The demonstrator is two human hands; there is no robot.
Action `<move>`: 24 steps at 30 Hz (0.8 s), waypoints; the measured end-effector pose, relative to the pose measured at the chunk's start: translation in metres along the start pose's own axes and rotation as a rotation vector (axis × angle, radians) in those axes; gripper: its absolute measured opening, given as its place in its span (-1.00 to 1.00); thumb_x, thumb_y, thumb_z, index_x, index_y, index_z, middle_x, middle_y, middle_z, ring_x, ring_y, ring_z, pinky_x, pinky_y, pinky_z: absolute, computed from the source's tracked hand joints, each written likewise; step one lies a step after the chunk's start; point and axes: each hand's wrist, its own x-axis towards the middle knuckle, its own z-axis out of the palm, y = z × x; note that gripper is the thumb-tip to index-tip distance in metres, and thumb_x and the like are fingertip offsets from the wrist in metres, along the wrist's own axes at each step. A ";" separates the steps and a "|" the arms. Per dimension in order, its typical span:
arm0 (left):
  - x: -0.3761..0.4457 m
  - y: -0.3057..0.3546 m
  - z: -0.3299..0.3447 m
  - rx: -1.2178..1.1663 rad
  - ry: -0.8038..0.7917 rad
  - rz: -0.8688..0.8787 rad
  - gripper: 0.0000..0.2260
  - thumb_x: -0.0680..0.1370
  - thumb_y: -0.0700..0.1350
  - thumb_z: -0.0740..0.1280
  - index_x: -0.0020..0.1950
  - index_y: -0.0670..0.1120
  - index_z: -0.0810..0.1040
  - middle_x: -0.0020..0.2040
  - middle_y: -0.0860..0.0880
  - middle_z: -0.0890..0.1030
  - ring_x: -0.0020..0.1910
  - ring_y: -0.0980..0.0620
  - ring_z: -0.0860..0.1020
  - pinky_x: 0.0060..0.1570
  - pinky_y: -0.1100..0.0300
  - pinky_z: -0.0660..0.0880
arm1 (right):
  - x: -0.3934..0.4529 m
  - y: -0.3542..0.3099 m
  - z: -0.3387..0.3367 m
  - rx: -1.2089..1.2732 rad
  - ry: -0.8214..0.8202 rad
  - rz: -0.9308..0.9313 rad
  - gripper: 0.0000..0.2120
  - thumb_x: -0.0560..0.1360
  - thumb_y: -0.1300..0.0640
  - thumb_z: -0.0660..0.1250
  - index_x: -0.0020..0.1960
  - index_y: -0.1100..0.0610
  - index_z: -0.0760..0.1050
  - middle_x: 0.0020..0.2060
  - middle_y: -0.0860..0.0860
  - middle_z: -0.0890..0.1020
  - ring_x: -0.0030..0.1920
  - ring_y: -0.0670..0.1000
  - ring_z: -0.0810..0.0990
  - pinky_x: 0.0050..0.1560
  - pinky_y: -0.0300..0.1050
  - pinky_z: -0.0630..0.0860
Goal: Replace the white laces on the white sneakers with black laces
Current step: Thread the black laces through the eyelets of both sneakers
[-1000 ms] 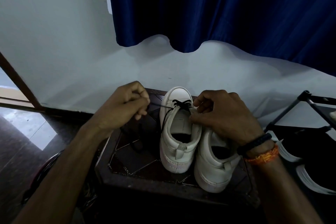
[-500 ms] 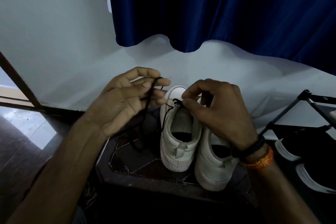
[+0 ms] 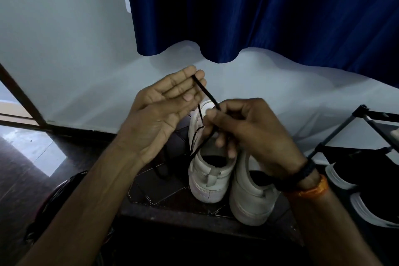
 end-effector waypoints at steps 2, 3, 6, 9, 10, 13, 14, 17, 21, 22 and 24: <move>0.002 -0.003 -0.007 0.107 0.195 0.030 -0.57 0.45 -0.34 0.42 0.33 -0.26 0.54 0.21 -0.16 0.67 0.25 -0.08 0.62 0.31 0.03 0.52 | -0.001 -0.004 -0.014 0.101 0.030 -0.019 -0.77 0.59 0.14 0.37 -0.09 0.31 0.62 -0.31 0.15 0.67 -0.44 0.01 0.54 -0.54 -0.21 0.42; 0.003 -0.007 -0.012 0.224 0.278 0.053 -0.61 0.43 -0.32 0.48 0.25 -0.24 0.60 0.11 -0.16 0.71 0.15 -0.09 0.67 0.27 0.00 0.55 | -0.001 -0.005 -0.020 0.111 0.036 -0.024 -0.78 0.57 0.13 0.38 -0.09 0.30 0.62 -0.33 0.13 0.65 -0.44 -0.02 0.52 -0.53 -0.24 0.40; 0.004 -0.015 -0.022 0.528 0.390 0.114 -0.81 0.43 -0.24 0.55 0.03 -0.19 0.69 -0.13 -0.12 0.74 -0.14 -0.11 0.73 0.06 -0.07 0.64 | -0.001 -0.005 -0.035 0.005 0.020 -0.012 -0.82 0.53 0.13 0.42 -0.09 0.26 0.65 -0.33 0.13 0.64 -0.42 -0.06 0.49 -0.50 -0.27 0.37; 0.008 -0.021 -0.032 0.680 0.481 0.151 -0.86 0.49 -0.09 0.54 -0.09 -0.15 0.69 -0.26 -0.08 0.71 -0.33 -0.07 0.70 -0.16 0.02 0.64 | -0.002 -0.006 -0.047 -0.140 0.009 0.035 -0.82 0.51 0.10 0.45 -0.07 0.23 0.68 -0.33 0.11 0.67 -0.43 -0.09 0.46 -0.49 -0.30 0.34; 0.009 -0.021 -0.035 0.691 0.510 0.153 -0.82 0.50 -0.05 0.52 -0.12 -0.16 0.67 -0.29 -0.08 0.70 -0.38 -0.06 0.67 -0.23 0.06 0.62 | -0.003 -0.007 -0.051 -0.180 0.007 0.051 -0.82 0.50 0.08 0.45 -0.08 0.21 0.69 -0.35 0.09 0.66 -0.43 -0.08 0.45 -0.49 -0.29 0.34; 0.010 -0.019 -0.042 0.705 0.553 0.105 -0.80 0.51 -0.04 0.52 -0.16 -0.17 0.66 -0.35 -0.08 0.67 -0.45 0.00 0.60 -0.40 0.18 0.54 | -0.004 -0.007 -0.062 -0.215 0.016 0.032 -0.85 0.51 0.11 0.44 -0.09 0.20 0.70 -0.35 0.09 0.66 -0.41 -0.06 0.46 -0.45 -0.20 0.39; 0.011 -0.021 -0.043 0.729 0.554 0.078 -0.82 0.50 -0.05 0.52 -0.18 -0.15 0.67 -0.37 -0.06 0.66 -0.46 0.04 0.57 -0.44 0.23 0.50 | -0.005 -0.007 -0.064 -0.210 0.021 0.017 -0.87 0.52 0.15 0.43 -0.09 0.20 0.71 -0.32 0.11 0.67 -0.41 -0.07 0.48 -0.43 -0.18 0.41; 0.011 -0.023 -0.045 0.811 0.602 0.025 -0.83 0.48 -0.02 0.54 -0.25 -0.06 0.67 -0.43 0.02 0.62 -0.49 0.17 0.52 -0.43 0.31 0.43 | -0.006 -0.008 -0.068 -0.257 -0.015 0.022 -0.93 0.52 0.21 0.43 -0.06 0.13 0.71 -0.25 0.09 0.72 -0.38 -0.12 0.54 -0.34 -0.15 0.50; 0.009 -0.020 -0.043 1.015 0.532 -0.021 -0.90 0.47 0.00 0.52 -0.04 0.08 0.69 -0.17 0.18 0.64 -0.33 0.22 0.53 -0.26 0.38 0.40 | 0.000 -0.001 -0.067 -0.486 0.140 -0.078 -0.91 0.50 0.08 0.48 -0.18 -0.03 0.69 -0.33 -0.08 0.72 -0.42 -0.17 0.57 -0.30 -0.29 0.47; 0.009 -0.020 -0.041 1.058 0.489 -0.020 -0.75 0.49 -0.04 0.51 0.14 0.11 0.63 -0.01 0.18 0.58 -0.30 0.20 0.50 -0.26 0.42 0.38 | 0.001 -0.001 -0.064 -0.507 0.183 -0.116 -0.90 0.50 0.06 0.49 -0.20 -0.04 0.69 -0.35 -0.11 0.71 -0.43 -0.17 0.57 -0.32 -0.37 0.43; 0.008 -0.019 -0.034 1.009 0.386 0.064 -0.55 0.53 -0.17 0.44 0.38 0.10 0.48 0.07 0.15 0.49 -0.35 0.16 0.44 -0.28 0.46 0.35 | 0.002 -0.002 -0.054 -0.534 0.216 -0.173 -0.89 0.48 -0.02 0.51 -0.22 -0.06 0.69 -0.39 -0.15 0.68 -0.45 -0.18 0.55 -0.35 -0.42 0.38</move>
